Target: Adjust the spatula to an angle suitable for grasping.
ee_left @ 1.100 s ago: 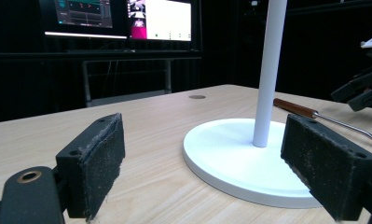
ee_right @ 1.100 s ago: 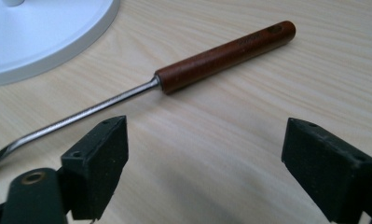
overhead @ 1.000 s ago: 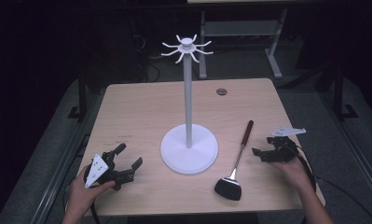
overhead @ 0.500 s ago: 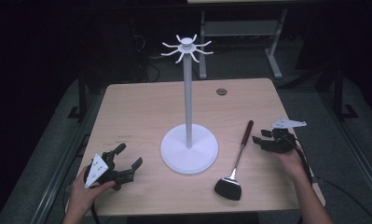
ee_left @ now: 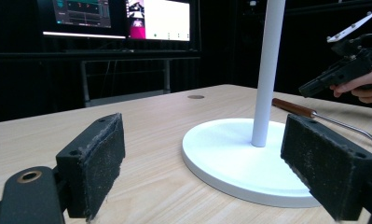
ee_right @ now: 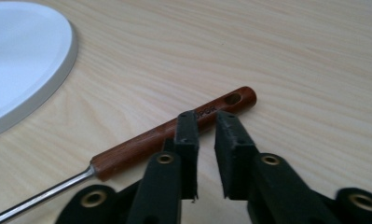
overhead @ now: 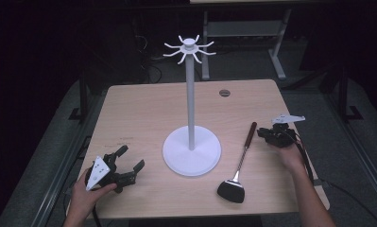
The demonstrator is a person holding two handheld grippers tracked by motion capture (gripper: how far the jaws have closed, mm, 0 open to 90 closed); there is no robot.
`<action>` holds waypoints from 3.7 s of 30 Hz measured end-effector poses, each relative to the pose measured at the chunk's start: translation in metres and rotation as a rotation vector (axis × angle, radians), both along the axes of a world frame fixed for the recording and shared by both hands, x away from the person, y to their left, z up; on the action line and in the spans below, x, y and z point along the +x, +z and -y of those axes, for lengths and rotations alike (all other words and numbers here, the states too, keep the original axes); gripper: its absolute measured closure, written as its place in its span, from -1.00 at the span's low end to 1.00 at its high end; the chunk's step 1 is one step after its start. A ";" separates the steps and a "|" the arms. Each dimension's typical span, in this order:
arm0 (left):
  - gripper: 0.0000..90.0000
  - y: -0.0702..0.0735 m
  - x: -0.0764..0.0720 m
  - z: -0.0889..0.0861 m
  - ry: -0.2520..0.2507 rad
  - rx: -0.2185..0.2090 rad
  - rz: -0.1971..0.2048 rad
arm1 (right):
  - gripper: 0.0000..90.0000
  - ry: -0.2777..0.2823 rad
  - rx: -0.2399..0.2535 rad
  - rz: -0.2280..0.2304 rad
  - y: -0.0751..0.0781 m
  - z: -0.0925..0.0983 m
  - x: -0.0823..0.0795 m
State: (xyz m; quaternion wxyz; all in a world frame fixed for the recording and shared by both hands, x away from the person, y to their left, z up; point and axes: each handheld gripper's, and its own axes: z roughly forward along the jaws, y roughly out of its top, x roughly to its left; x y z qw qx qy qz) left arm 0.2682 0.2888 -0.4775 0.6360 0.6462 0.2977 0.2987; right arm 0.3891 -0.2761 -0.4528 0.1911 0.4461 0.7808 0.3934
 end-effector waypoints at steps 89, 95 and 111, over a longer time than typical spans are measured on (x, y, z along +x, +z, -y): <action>-0.71 0.000 0.000 0.000 -0.007 0.001 0.003 | 0.99 0.295 -0.015 -0.046 -0.021 -0.089 0.009; -0.71 0.000 0.000 0.000 -0.006 0.001 0.002 | 0.99 0.314 -0.021 -0.043 -0.021 -0.093 0.008; -0.71 0.000 0.000 0.000 -0.003 0.001 0.002 | 0.99 0.308 -0.027 -0.069 -0.003 -0.095 -0.018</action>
